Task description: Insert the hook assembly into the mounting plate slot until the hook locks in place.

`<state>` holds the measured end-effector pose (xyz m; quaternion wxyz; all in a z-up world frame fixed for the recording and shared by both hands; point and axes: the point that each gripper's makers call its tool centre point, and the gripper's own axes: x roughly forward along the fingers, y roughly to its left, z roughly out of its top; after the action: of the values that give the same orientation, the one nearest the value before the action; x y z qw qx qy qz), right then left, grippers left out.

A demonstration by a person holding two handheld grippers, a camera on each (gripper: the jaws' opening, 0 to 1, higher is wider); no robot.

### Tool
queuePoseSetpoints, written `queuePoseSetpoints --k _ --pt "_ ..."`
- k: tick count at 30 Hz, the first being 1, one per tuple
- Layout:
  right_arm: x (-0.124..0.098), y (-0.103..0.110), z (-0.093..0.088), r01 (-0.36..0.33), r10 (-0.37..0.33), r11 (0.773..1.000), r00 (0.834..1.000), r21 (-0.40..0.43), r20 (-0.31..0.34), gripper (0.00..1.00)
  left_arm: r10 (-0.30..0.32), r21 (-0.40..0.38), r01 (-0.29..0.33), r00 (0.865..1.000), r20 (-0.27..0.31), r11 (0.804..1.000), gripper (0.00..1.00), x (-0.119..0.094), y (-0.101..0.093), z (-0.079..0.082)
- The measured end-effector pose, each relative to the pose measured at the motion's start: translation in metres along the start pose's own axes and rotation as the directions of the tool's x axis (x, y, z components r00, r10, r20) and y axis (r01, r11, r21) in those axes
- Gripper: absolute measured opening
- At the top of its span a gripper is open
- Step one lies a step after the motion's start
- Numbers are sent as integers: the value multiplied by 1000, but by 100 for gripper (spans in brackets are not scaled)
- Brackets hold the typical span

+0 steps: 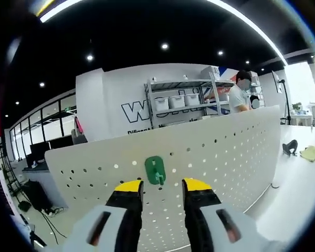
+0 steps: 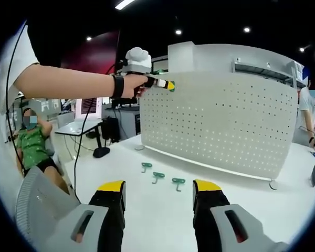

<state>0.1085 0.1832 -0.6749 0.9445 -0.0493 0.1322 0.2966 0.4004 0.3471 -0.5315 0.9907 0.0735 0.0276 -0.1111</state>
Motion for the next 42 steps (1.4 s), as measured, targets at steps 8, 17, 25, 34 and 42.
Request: queuePoseSetpoints --k 8,17,25,34,42 --pt "3 5 2 -19 19 1000 1000 -14 -1 52 -41 -35 42 999 9 999 30 -10 -8 1" --pt "4 8 5 -26 26 999 1000 -18 10 52 -106 -142 109 994 29 984 39 -15 -21 1" --pt "4 8 5 -27 27 999 1000 -20 10 52 -177 -189 183 983 46 965 45 -25 -34 -5" --pt "6 11 6 -40 40 999 999 -28 8 52 -232 -161 243 969 86 957 61 -33 -45 -2" --pt "6 10 7 -44 44 998 999 -37 4 52 -240 -152 248 968 72 957 67 -43 -49 -6"
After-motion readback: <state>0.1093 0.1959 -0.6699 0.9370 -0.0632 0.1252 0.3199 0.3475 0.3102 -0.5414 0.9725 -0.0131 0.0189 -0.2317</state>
